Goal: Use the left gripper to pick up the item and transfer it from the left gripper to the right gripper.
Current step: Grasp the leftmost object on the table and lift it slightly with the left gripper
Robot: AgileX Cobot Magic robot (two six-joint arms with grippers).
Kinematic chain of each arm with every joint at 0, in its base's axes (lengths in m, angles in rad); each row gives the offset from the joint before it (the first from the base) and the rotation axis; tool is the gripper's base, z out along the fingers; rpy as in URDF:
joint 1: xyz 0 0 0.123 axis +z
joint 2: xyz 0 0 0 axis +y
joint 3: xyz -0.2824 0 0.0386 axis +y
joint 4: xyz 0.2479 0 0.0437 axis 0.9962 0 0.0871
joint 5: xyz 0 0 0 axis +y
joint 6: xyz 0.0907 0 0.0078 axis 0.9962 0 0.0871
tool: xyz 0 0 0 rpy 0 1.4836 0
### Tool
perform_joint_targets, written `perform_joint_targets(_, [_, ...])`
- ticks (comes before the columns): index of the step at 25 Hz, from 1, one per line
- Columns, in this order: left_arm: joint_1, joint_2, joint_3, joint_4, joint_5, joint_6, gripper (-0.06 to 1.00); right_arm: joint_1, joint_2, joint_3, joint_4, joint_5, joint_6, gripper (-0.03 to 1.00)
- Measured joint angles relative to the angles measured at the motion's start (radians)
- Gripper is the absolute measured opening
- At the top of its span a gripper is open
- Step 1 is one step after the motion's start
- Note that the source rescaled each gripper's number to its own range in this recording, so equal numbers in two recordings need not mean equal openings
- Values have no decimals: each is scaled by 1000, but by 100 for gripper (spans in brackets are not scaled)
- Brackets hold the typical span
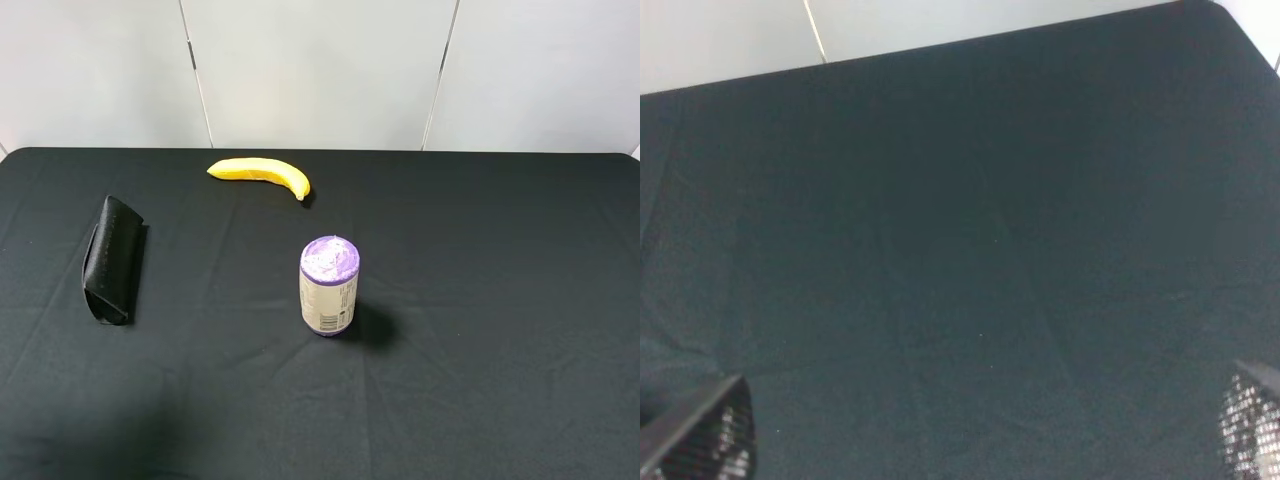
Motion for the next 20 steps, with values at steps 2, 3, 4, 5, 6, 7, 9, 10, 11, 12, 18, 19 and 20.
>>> perform_joint_targets(2, [0,83,0,-13,-29,-7,91,0,0,0,0,0,0,100])
perform_joint_targets(3, [0,126,0,-25,-43,-7,93,0,0,0,0,0,0,100])
perform_joint_targets(4, [-5,168,0,-33,-63,-7,94,0,0,0,0,0,0,100])
perform_joint_targets(5, [-14,201,0,-38,-88,-8,96,0,0,0,0,0,0,100])
perform_joint_targets(6, [-27,239,0,-41,-110,-10,97,0,0,0,0,0,0,100])
perform_joint_targets(7, [-42,276,0,-44,-137,-16,98,0,0,0,0,0,0,100])
perform_joint_targets(9, [-73,346,0,-45,-186,-43,99,0,0,0,0,0,0,100])
perform_joint_targets(10, [-90,383,0,-46,-205,-62,99,0,0,0,0,0,0,100])
perform_joint_targets(11, [-103,419,0,-47,-227,-76,99,0,0,0,0,1,0,100])
perform_joint_targets(12, [-118,449,0,-46,-247,-92,99,0,0,0,0,1,0,100])
perform_joint_targets(18, [-193,625,0,-47,-330,-174,99,0,0,0,0,1,0,100])
perform_joint_targets(19, [-201,644,0,-48,-345,-183,99,0,0,0,0,1,0,100])
perform_joint_targets(20, [-206,665,0,-49,-362,-190,99,0,0,0,0,1,0,100])
